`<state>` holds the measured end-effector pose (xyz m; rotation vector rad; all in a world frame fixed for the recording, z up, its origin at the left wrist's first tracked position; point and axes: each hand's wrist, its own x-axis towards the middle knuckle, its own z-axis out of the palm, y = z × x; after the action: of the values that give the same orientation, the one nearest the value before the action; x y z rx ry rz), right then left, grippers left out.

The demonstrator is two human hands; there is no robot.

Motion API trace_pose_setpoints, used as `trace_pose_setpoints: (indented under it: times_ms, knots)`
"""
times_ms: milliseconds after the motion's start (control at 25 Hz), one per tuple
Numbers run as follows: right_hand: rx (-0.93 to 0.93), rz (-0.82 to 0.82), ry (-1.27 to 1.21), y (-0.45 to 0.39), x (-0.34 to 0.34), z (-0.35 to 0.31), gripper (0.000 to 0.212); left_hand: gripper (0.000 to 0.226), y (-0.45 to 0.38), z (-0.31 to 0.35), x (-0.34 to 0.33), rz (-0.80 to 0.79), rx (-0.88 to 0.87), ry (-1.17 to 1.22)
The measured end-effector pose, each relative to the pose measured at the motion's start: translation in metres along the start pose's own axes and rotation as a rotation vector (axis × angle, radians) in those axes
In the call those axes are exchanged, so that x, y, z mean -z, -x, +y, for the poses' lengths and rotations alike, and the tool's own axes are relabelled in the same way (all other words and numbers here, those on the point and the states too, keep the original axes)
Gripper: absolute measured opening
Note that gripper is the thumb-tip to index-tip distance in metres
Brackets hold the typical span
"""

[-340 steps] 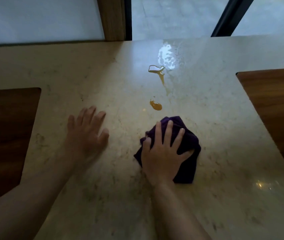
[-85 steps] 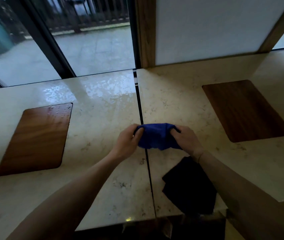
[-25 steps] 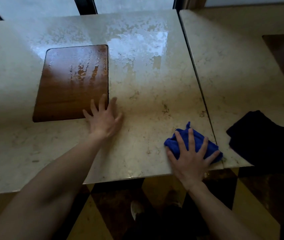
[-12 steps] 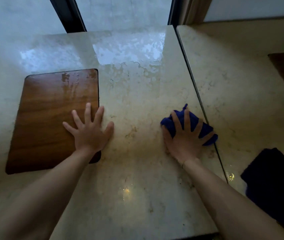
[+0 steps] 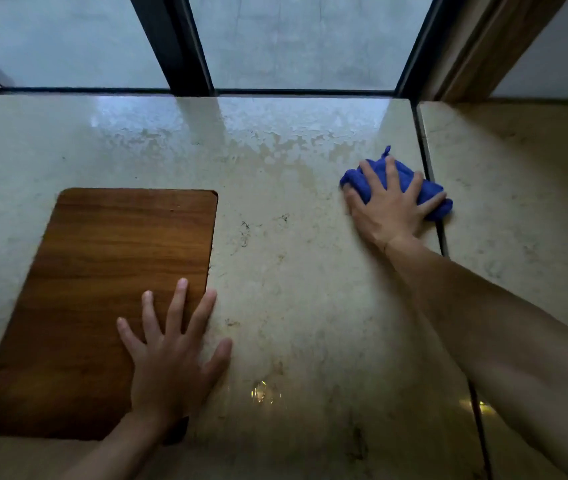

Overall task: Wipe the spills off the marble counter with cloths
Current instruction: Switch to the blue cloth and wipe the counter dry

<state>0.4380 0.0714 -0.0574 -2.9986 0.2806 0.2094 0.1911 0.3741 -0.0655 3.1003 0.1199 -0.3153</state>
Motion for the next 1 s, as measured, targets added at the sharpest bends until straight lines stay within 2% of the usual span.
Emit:
trace_pose_setpoints:
  times_ms: [240, 480, 680, 1000]
  knots:
    - [0.047, -0.068, -0.014, -0.128, 0.022, -0.037, 0.069, 0.077, -0.005, 0.003, -0.002, 0.052, 0.013, -0.016]
    - [0.167, -0.078, -0.021, -0.171, 0.031, -0.067, 0.070, 0.081, -0.007, 0.005, -0.002, 0.072, 0.023, 0.000]
    - [0.391, -0.066, 0.015, -0.125, 0.014, -0.065, 0.059, 0.078, -0.005, 0.004, -0.001, 0.044, 0.031, 0.009]
    - [0.457, -0.061, -0.007, 0.015, -0.006, -0.046, 0.058, 0.078, -0.008, 0.001, -0.002, 0.089, 0.001, 0.051]
